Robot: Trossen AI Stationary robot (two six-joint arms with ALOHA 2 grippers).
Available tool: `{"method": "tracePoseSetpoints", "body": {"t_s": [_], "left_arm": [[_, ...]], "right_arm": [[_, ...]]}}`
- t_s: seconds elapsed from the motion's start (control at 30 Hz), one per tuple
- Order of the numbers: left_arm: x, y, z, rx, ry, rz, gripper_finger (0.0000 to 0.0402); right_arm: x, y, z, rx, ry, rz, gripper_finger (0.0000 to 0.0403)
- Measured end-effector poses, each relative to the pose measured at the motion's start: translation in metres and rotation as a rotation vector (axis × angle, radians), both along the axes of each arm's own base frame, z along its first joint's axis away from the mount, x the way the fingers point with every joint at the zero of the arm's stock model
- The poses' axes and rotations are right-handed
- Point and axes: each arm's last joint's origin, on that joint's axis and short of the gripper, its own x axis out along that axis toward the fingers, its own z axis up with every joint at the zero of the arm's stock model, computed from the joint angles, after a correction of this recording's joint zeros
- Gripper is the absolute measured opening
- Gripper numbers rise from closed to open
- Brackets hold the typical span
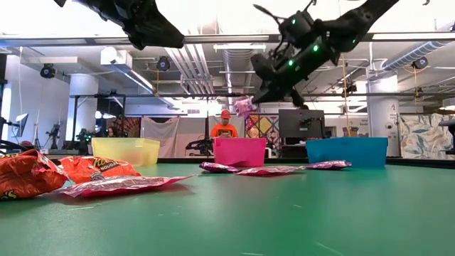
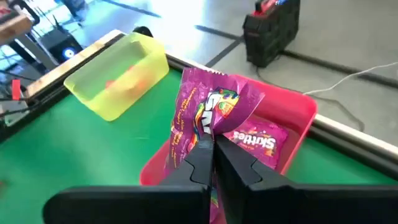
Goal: Sort candy by brand, put in halloween buckets
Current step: Put the violet candy into the pink bin, then put the orange candy into the blue bin
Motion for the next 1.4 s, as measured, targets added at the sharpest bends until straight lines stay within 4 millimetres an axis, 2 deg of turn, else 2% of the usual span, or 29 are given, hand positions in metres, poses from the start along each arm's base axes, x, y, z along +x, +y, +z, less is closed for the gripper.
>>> {"method": "tracePoseSetpoints", "body": {"t_s": [0.13, 0.33, 0.6, 0.77, 0.9, 1.0, 1.13, 1.27, 1.4], "left_arm": [[0.0, 0.0, 0.0, 0.0, 0.0, 0.0, 0.0155], [0.0, 0.0, 0.0, 0.0, 0.004, 0.0, 0.0155], [0.0, 0.0, -0.001, 0.007, 0.012, -0.003, 0.0155], [-0.002, 0.0, -0.004, -0.004, 0.04, 0.002, 0.0155], [-0.005, -0.001, -0.01, -0.074, 0.093, 0.013, 0.0155], [-0.007, -0.003, -0.015, -0.206, 0.134, -0.005, 0.0155], [-0.011, -0.011, -0.02, -0.356, 0.18, -0.024, 0.0155], [-0.014, -0.023, -0.022, -0.418, 0.214, -0.026, 0.0155], [-0.015, -0.035, -0.021, -0.428, 0.219, -0.064, 0.0155]], "right_arm": [[0.007, -0.014, -0.012, 0.033, 0.021, -0.008, 0.0009], [0.024, -0.029, -0.014, 0.043, 0.048, -0.02, 0.0017], [0.044, -0.038, -0.023, 0.094, 0.221, 0.003, 0.0072], [0.045, -0.036, -0.014, 0.091, 0.264, 0.025, 0.0104], [0.037, -0.02, 0.001, 0.103, 0.346, 0.08, 0.0115], [0.029, -0.001, 0.014, 0.122, 0.399, 0.118, 0.0118], [0.016, 0.03, 0.032, 0.145, 0.461, 0.179, 0.0118], [0.002, 0.066, 0.047, 0.191, 0.517, 0.232, 0.0118], [-0.016, 0.105, 0.054, 0.296, 0.606, 0.238, 0.0118]]}}
